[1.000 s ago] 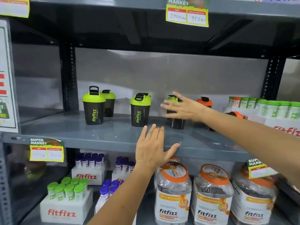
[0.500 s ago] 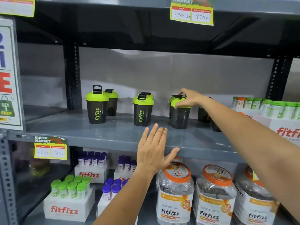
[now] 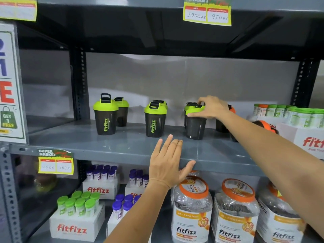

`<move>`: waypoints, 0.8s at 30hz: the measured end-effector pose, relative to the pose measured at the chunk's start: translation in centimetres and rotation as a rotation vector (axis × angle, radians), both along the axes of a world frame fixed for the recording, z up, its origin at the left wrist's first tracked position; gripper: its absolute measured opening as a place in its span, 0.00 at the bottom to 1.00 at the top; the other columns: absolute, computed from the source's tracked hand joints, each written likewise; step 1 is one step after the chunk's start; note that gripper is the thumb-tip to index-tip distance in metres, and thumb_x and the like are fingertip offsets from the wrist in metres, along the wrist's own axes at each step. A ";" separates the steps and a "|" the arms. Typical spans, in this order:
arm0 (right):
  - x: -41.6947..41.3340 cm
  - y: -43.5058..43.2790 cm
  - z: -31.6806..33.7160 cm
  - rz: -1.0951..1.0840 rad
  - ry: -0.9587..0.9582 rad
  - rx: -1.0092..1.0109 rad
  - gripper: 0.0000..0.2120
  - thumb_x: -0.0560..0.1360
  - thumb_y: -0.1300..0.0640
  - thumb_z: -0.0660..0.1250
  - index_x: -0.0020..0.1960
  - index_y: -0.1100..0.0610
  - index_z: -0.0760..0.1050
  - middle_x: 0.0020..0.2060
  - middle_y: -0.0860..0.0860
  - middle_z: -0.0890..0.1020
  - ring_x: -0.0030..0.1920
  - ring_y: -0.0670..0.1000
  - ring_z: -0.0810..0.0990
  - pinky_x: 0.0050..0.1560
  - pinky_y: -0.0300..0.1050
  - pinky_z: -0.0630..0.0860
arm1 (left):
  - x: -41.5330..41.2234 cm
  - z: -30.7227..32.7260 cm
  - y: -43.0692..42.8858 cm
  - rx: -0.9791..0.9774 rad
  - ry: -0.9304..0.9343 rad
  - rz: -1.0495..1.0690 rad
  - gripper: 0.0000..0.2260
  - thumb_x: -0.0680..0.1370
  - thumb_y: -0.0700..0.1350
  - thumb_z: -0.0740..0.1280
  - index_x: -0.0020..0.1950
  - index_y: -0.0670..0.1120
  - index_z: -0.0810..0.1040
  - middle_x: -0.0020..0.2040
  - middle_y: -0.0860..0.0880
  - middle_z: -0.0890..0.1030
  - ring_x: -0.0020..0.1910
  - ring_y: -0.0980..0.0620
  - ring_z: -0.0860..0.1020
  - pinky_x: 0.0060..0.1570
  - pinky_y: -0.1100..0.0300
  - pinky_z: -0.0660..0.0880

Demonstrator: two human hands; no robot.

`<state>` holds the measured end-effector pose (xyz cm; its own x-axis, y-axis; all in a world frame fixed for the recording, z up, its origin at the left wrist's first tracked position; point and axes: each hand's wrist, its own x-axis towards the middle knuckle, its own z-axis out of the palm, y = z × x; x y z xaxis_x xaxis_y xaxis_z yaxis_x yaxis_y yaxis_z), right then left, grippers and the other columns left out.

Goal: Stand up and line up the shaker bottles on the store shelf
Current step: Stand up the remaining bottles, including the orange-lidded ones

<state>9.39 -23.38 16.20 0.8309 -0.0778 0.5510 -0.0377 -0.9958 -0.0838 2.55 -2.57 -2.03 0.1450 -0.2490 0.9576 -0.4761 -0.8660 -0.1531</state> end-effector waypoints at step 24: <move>0.0 -0.5 -1.6 0.253 0.057 0.503 0.26 0.68 0.51 0.71 0.65 0.46 0.72 0.67 0.54 0.74 0.63 0.55 0.72 0.54 0.43 0.67 | -0.6 0.4 0.1 0.011 0.086 -0.023 0.28 0.76 0.63 0.56 0.61 0.43 0.79 0.58 0.47 0.82 0.65 0.47 0.75 0.67 0.48 0.69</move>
<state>9.36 -23.86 14.55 0.8852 -0.1137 0.4511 0.1786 -0.8123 -0.5552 1.93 -2.42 -1.67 0.2204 -0.2635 0.9392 -0.5078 -0.8530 -0.1202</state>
